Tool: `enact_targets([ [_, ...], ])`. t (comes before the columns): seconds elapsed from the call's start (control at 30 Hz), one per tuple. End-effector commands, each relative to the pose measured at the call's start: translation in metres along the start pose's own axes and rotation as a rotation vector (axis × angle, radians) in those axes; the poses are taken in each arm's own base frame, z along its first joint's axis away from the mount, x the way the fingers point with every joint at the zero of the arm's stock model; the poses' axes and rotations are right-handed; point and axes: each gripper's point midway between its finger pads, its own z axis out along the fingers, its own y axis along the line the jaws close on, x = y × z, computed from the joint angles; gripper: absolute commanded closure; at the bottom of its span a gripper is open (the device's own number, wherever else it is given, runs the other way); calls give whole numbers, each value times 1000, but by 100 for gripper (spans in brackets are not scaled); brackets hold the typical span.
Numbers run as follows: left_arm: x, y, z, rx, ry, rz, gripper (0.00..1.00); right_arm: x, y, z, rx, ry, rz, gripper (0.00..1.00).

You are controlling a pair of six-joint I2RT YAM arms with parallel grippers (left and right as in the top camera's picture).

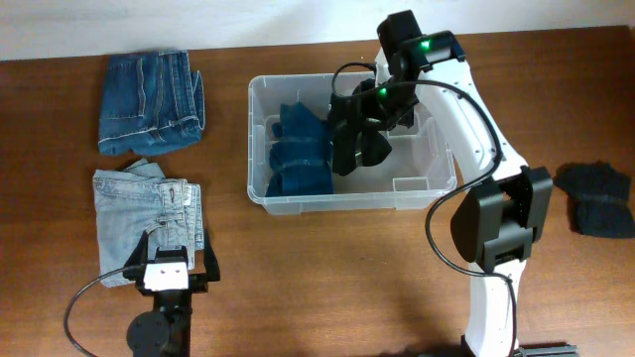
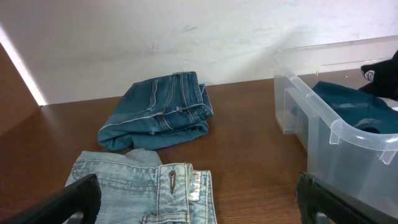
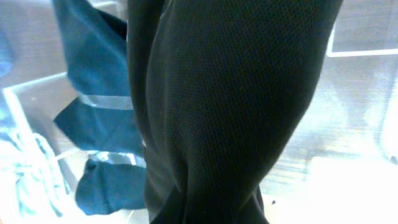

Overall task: Pack container
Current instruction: 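Carry the black garment into the bin beside the teal one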

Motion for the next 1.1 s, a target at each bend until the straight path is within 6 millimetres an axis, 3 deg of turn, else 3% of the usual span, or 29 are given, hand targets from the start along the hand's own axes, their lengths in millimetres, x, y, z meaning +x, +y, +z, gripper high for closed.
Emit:
enact_targets([
  [0.0,1,0,0,-3,0,16,1,2,-6,19,36,32,14,96],
  [0.17,1,0,0,-3,0,16,1,9,-6,36,45,73,12,96],
  [0.37,1,0,0,-3,0,16,1,10,5,42,16,79,-4,94],
  [0.57,1,0,0,-3,0,16,1,10,7,42,14,75,-11,83],
  [0.83,1,0,0,-3,0,16,1,12,6,42,17,82,-14,52],
  [1.07,1,0,0,-3,0,16,1,12,3,42,32,81,-22,51],
])
